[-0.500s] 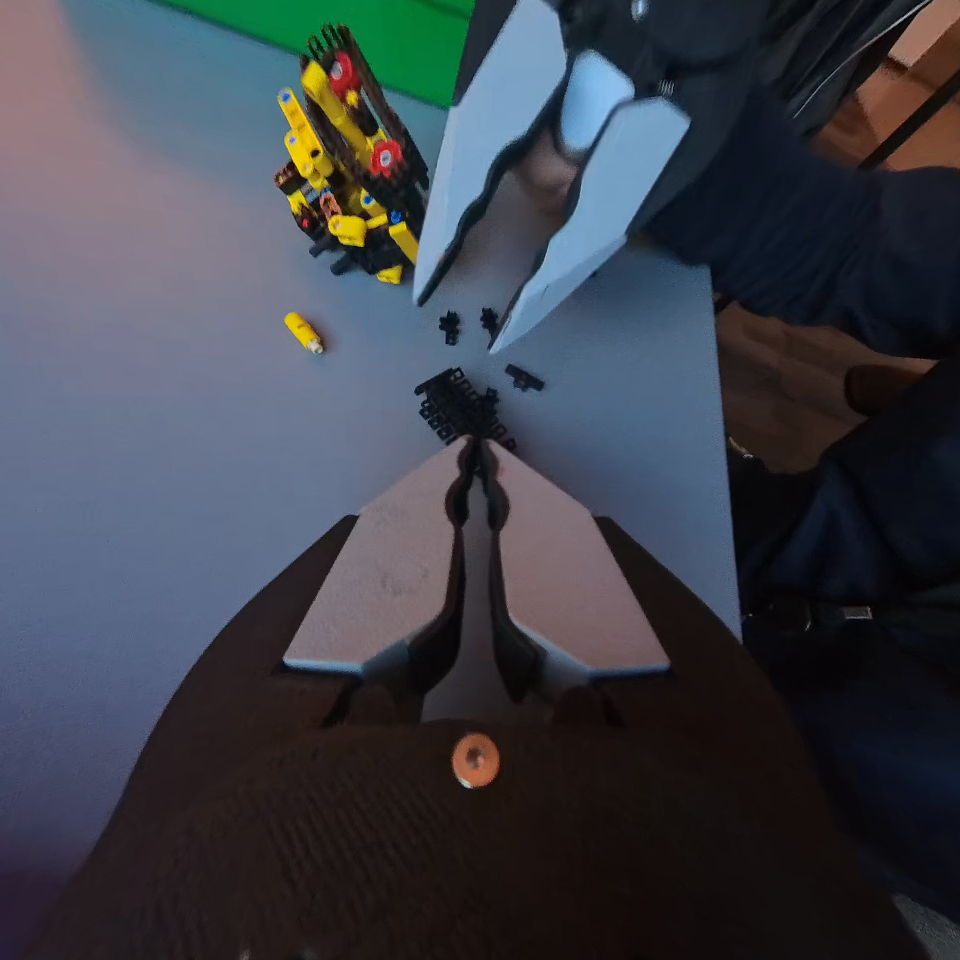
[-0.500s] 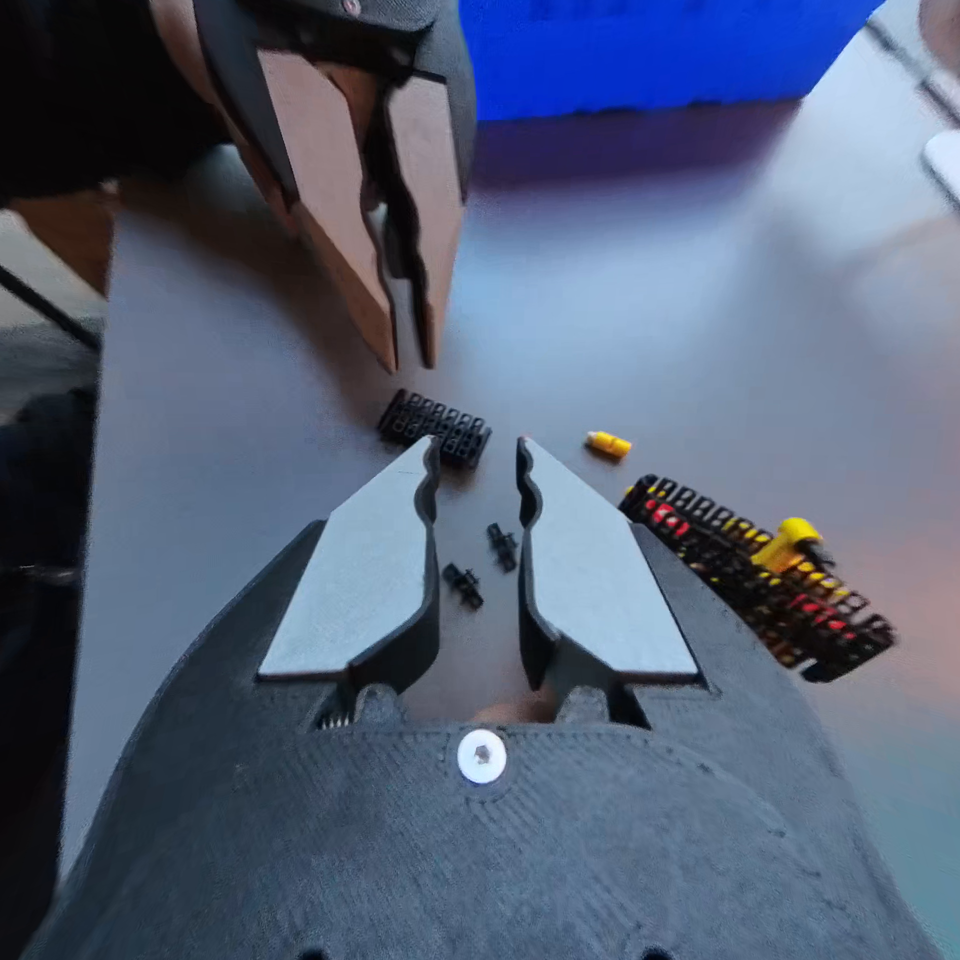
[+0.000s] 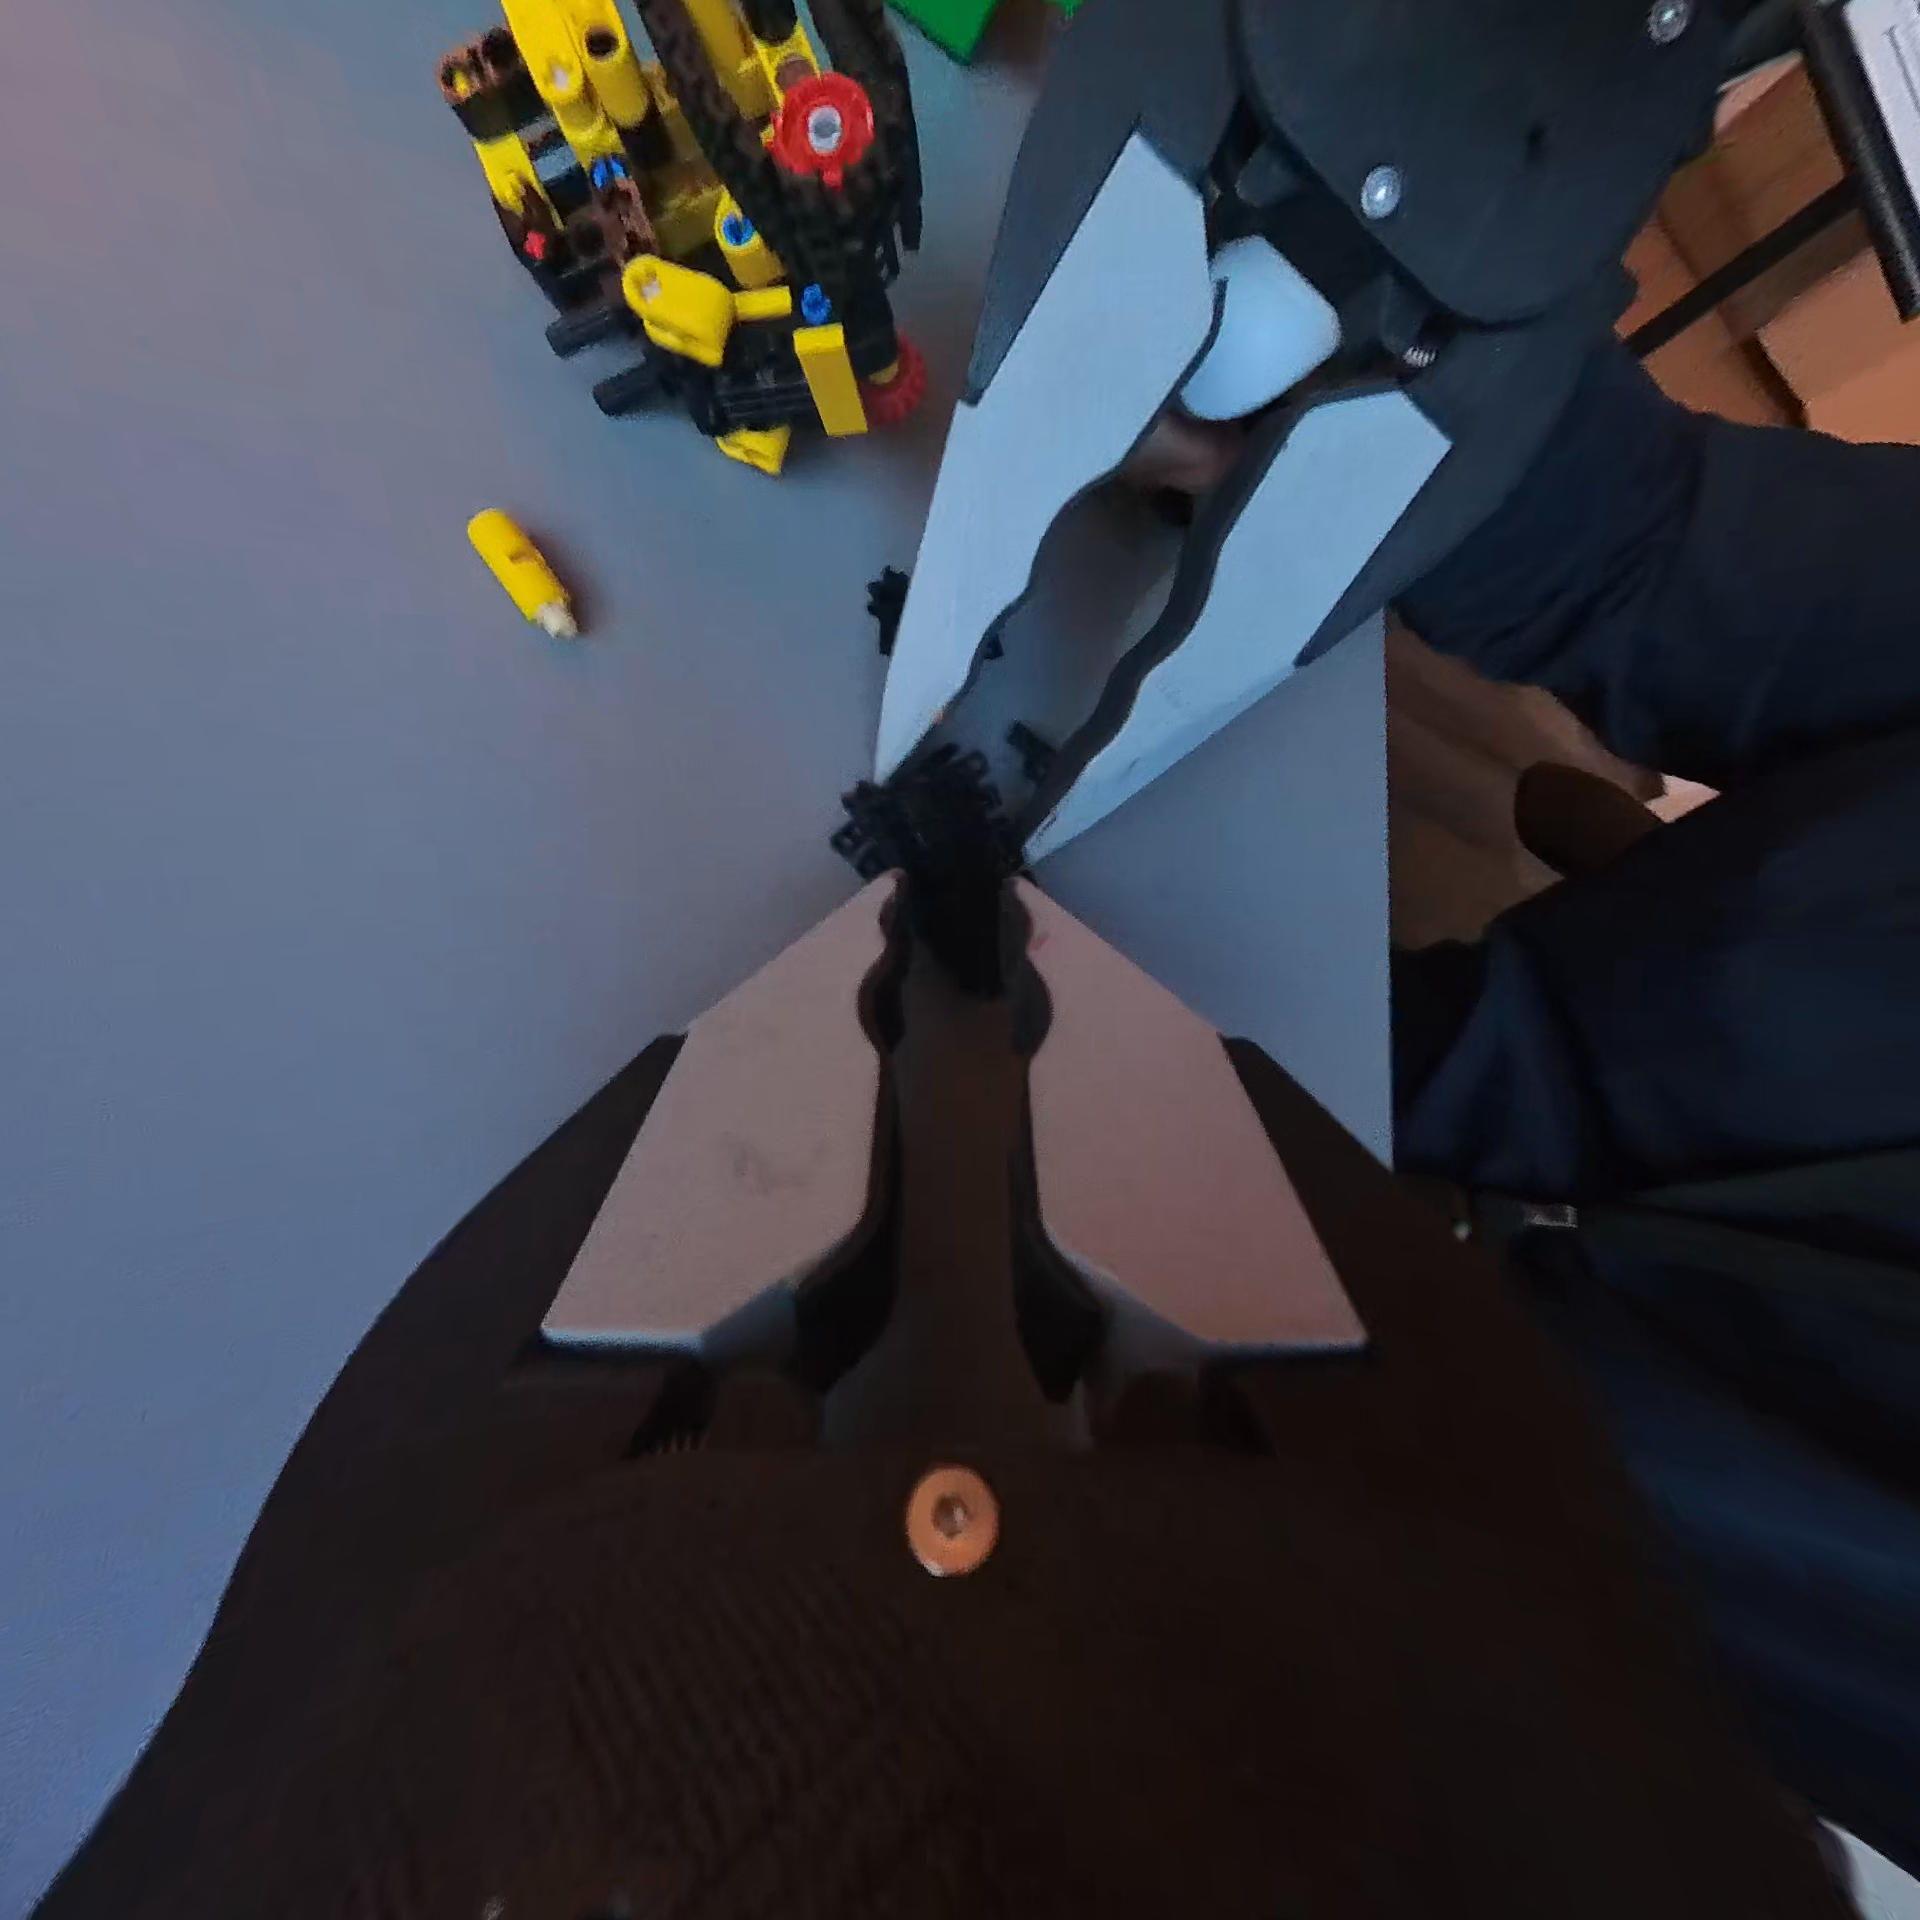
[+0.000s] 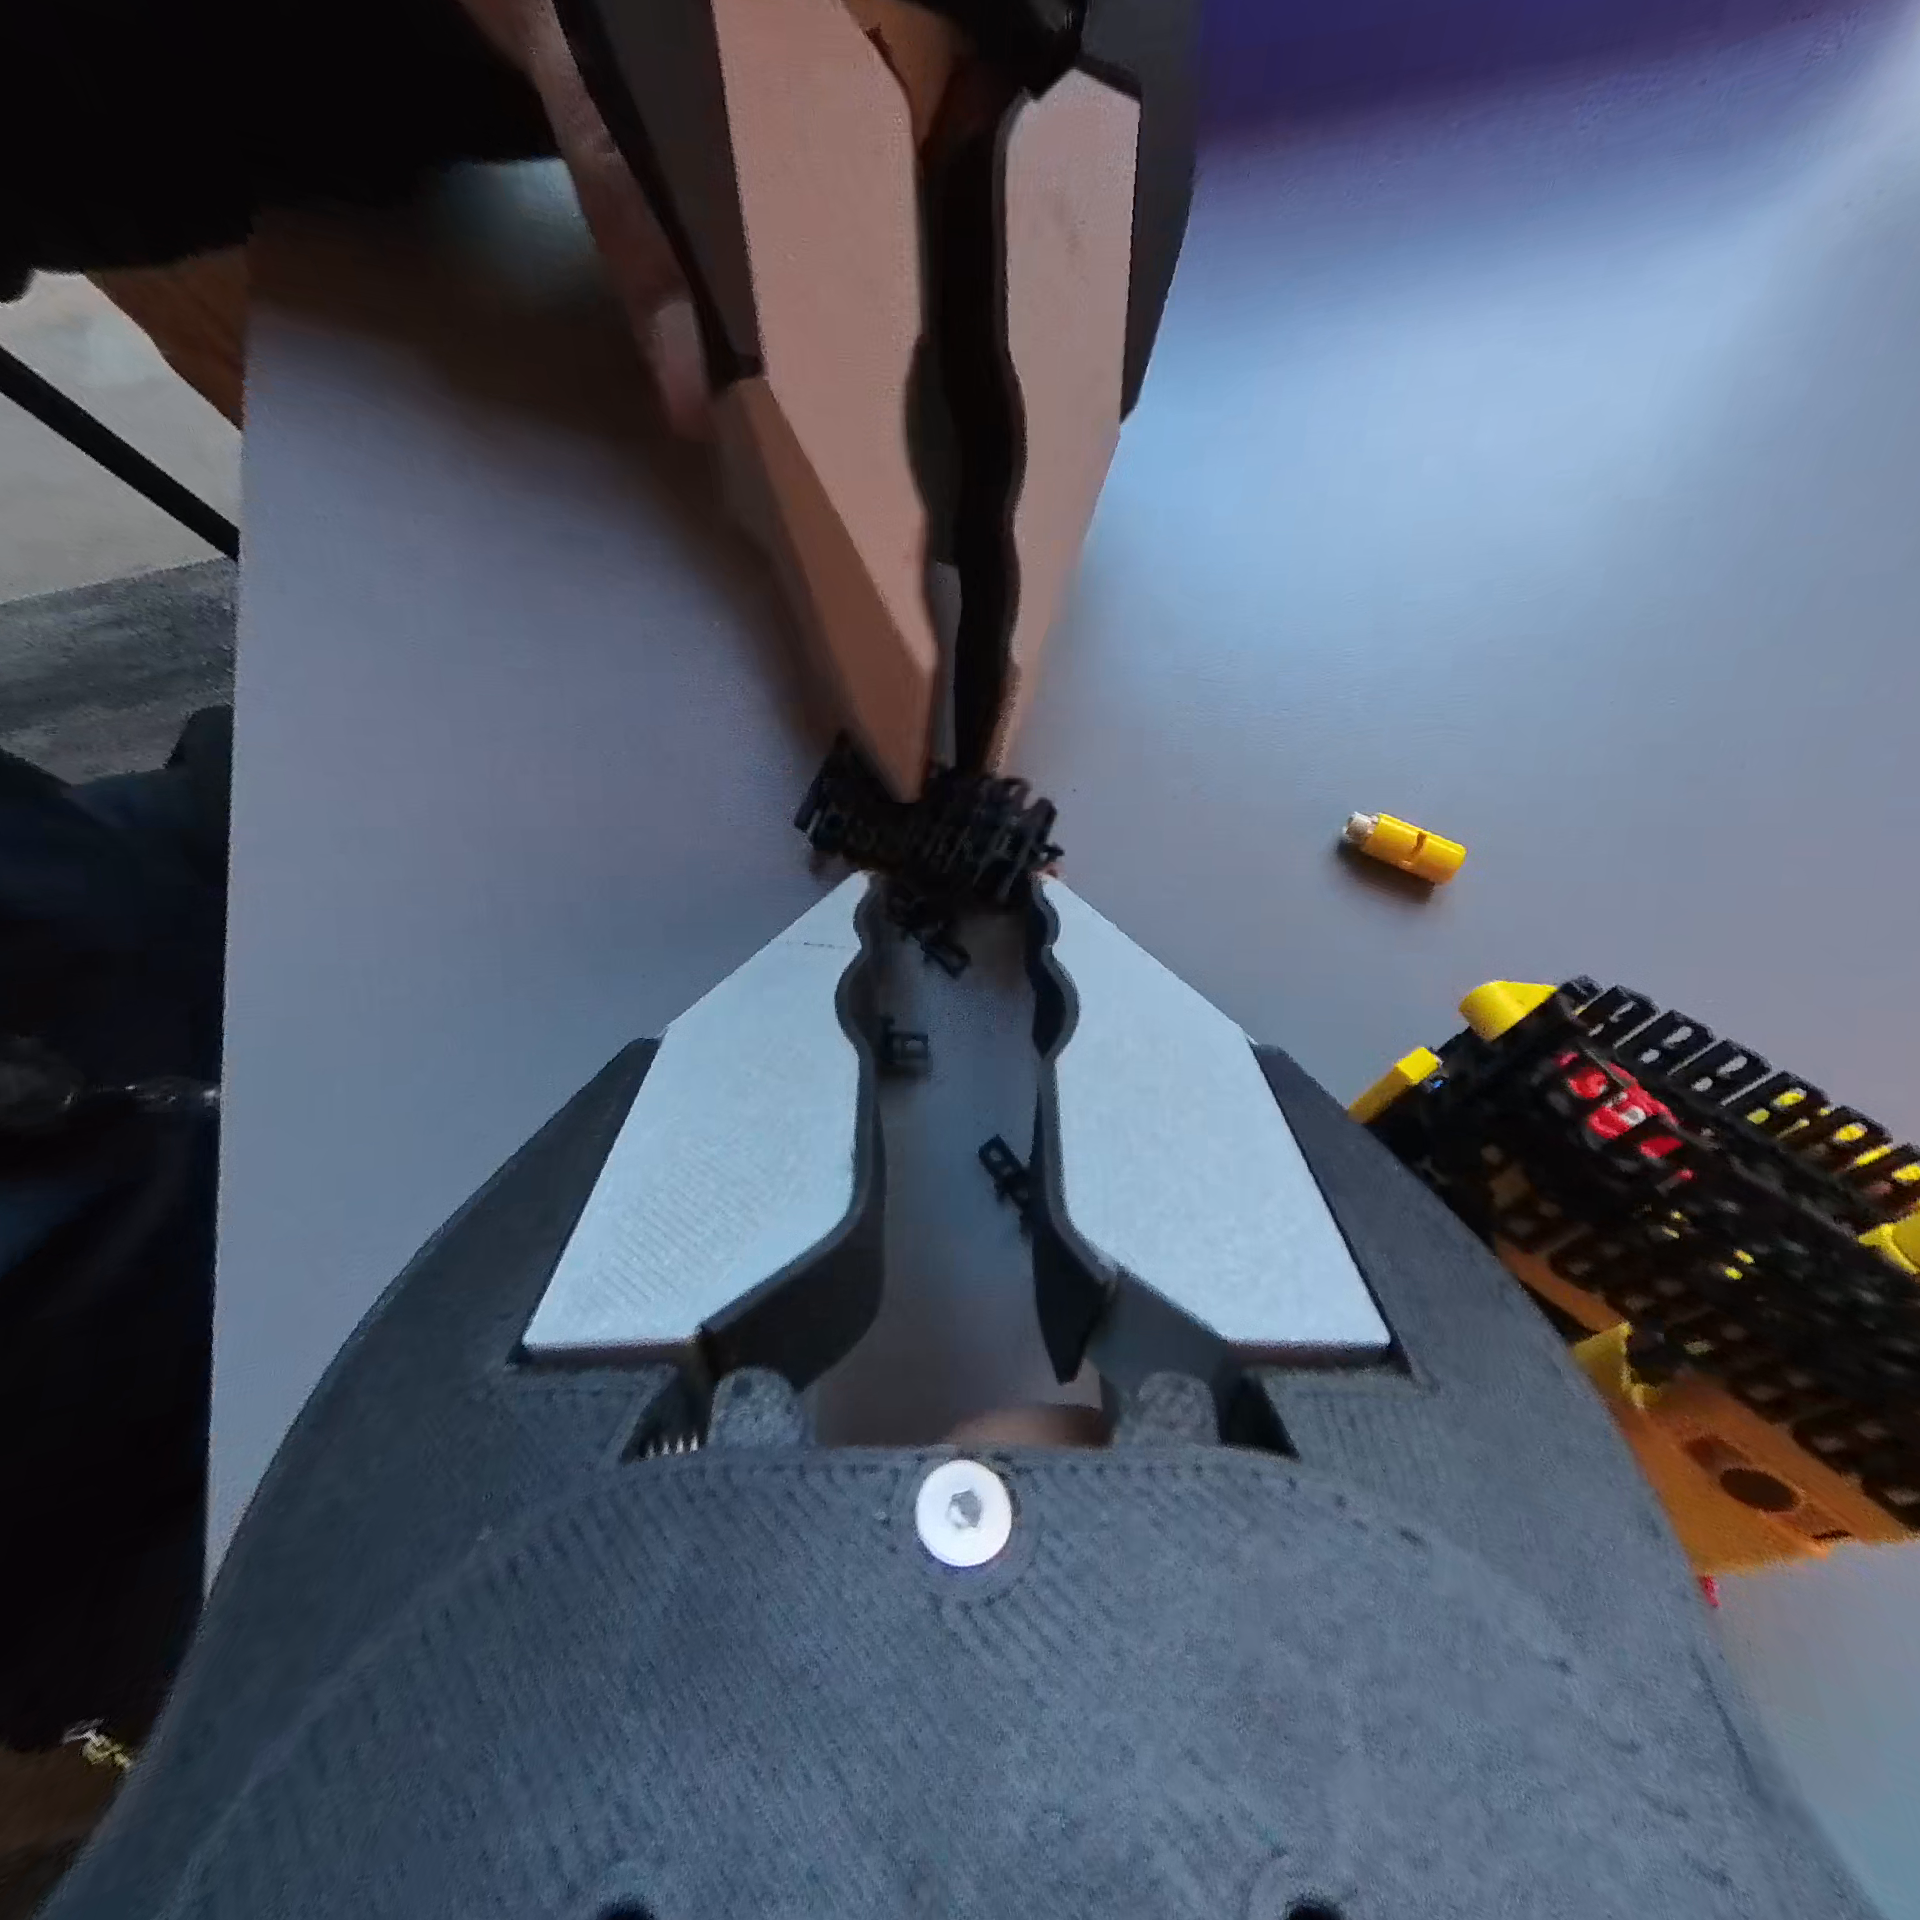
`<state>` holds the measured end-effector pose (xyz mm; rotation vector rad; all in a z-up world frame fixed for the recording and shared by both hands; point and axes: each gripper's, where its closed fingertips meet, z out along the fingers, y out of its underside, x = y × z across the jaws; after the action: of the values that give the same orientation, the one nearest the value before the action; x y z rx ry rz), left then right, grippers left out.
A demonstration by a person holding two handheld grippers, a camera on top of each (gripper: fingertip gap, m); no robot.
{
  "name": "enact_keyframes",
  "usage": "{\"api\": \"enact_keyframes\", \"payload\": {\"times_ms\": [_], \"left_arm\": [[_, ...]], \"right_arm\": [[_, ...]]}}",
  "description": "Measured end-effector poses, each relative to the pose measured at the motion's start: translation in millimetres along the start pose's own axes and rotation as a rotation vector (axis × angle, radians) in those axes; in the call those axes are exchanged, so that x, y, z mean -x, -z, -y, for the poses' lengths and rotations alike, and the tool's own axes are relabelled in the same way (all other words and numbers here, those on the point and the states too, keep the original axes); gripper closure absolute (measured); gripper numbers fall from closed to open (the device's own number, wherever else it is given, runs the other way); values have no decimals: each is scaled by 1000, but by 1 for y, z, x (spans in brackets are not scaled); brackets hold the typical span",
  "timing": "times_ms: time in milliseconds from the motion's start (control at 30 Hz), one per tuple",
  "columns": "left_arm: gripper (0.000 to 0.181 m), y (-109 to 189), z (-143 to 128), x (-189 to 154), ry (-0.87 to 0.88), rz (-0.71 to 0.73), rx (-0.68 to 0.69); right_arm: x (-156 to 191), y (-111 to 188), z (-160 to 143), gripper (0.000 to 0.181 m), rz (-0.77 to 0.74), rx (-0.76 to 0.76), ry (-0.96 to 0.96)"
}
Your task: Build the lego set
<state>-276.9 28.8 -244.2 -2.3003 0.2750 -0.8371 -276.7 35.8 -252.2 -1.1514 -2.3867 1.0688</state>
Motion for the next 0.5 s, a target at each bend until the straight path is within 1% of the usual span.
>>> {"api": "enact_keyframes", "payload": {"times_ms": [33, 100, 167, 200, 233, 267, 333, 367, 400, 433, 500], "left_arm": [[178, 1, 4, 0, -29, 18, -22], [181, 4, 11, -5, -104, 25, -71], [181, 7, 16, -16, -226, 28, -113], [181, 9, 15, -19, -293, 53, -113], [181, 10, 15, -16, -354, 115, -107], [181, 12, 14, -16, -446, 168, -102], [181, 13, 11, -32, -701, 221, -86], [181, 16, 12, -37, -824, 293, -63], [181, 17, 9, -46, -962, 345, -7], [181, 18, 6, -53, -1100, 408, 59], [181, 24, 5, -58, -1339, 581, 234]], "right_arm": [[0, 0, 1, 157, 1, -5, 2], [0, 4, 4, 157, -5, -23, 22], [-1, 10, 9, 154, -12, -52, 43], [-1, 15, 12, 153, -7, -72, 49], [3, 19, 16, 152, 22, -98, 55], [12, 25, 20, 153, 73, -132, 69], [26, 36, 27, 152, 142, -192, 129], [28, 40, 28, 150, 128, -206, 168], [27, 44, 28, 146, 102, -217, 202], [28, 46, 29, 142, 92, -232, 227], [40, 51, 35, 140, 125, -278, 262]]}}
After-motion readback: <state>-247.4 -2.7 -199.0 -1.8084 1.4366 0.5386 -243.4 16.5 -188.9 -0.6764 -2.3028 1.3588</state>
